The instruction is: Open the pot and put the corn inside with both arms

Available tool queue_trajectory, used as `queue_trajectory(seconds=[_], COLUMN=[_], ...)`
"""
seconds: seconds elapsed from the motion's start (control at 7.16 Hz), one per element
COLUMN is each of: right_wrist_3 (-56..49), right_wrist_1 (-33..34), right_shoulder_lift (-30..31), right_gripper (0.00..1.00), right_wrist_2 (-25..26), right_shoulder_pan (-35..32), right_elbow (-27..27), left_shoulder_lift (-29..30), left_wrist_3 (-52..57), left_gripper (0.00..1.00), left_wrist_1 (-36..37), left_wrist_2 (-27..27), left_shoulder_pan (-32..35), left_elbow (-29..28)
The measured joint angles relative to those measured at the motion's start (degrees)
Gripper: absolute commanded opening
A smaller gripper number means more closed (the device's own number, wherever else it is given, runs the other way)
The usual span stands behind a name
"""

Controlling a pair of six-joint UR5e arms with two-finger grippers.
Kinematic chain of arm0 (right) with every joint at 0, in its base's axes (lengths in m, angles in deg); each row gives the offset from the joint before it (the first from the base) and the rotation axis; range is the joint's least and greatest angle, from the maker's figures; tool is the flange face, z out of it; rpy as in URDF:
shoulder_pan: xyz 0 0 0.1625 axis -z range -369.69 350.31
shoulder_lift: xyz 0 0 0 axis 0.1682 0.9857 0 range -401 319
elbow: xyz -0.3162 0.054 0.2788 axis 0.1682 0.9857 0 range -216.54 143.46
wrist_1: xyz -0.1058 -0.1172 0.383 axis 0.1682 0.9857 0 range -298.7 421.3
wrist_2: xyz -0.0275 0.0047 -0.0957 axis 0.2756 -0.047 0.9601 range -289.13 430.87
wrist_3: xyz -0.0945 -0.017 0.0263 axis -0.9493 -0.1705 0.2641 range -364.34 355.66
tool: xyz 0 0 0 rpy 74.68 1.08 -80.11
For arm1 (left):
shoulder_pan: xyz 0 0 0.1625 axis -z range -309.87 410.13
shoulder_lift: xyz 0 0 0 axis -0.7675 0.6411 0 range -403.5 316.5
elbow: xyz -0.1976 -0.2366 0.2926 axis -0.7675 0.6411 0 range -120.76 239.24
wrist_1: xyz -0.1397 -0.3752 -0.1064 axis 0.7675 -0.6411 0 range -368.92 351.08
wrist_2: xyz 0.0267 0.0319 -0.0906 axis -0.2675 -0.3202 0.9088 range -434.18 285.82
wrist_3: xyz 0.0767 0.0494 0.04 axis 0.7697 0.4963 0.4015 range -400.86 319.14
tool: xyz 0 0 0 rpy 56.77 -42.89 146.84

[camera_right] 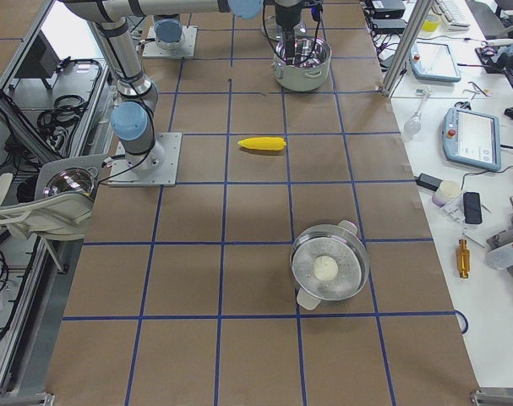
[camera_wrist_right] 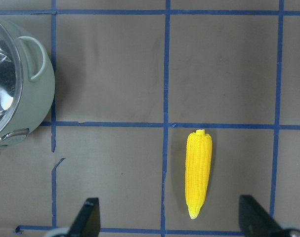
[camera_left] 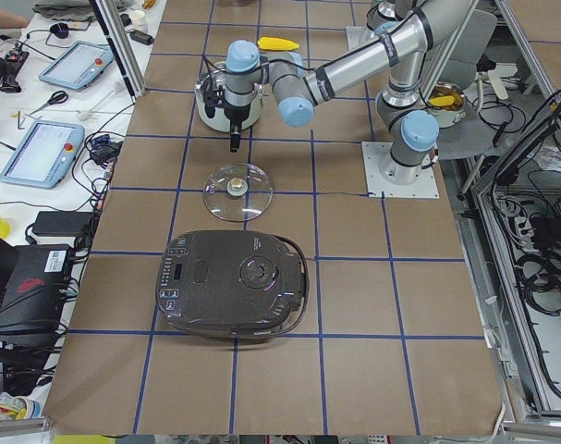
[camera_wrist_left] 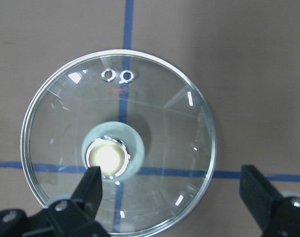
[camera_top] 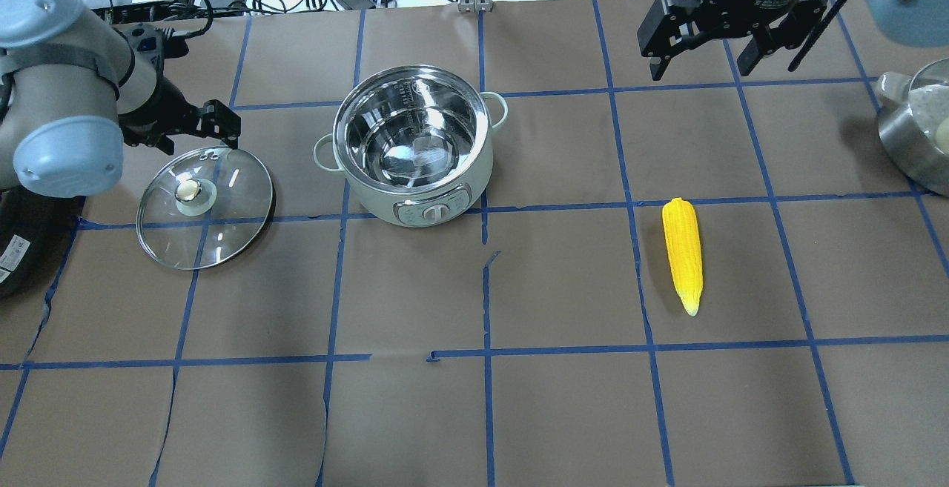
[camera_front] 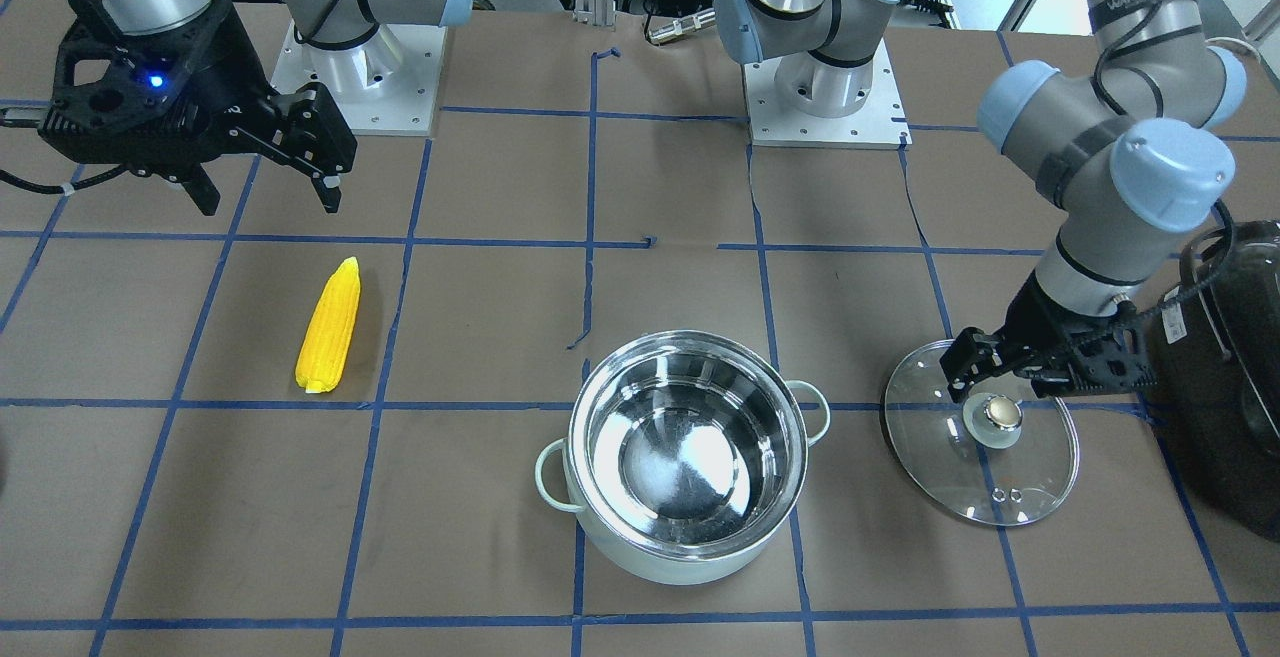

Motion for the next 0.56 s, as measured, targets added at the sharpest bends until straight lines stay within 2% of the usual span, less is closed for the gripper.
queue_trajectory(seconds=[0.28,0.42,0.56], right_wrist_3=[0.0,0.0,0.0], right_wrist_1=[0.0,0.0,0.0], right_shoulder_lift=[0.0,0.0,0.0], right_gripper=[1.0,1.0,1.0], right_wrist_2=[0.0,0.1,0.2], right_shoulder_pan=[0.0,0.1,0.1], right_elbow=[0.0,0.0,0.0], left_shoulder_lift=[-5.2,-7.1,-8.5], left_wrist_3=[-5.9,-7.9,-9.0], left_gripper=[1.0,1.0,1.0], left_wrist_1=[-15.9,-21.4,-23.9], left_wrist_2=[-0.6,-0.7,-1.0], left_shoulder_pan=[5.3,7.1,8.9], left_elbow=[-9.0,-12.3,-14.3])
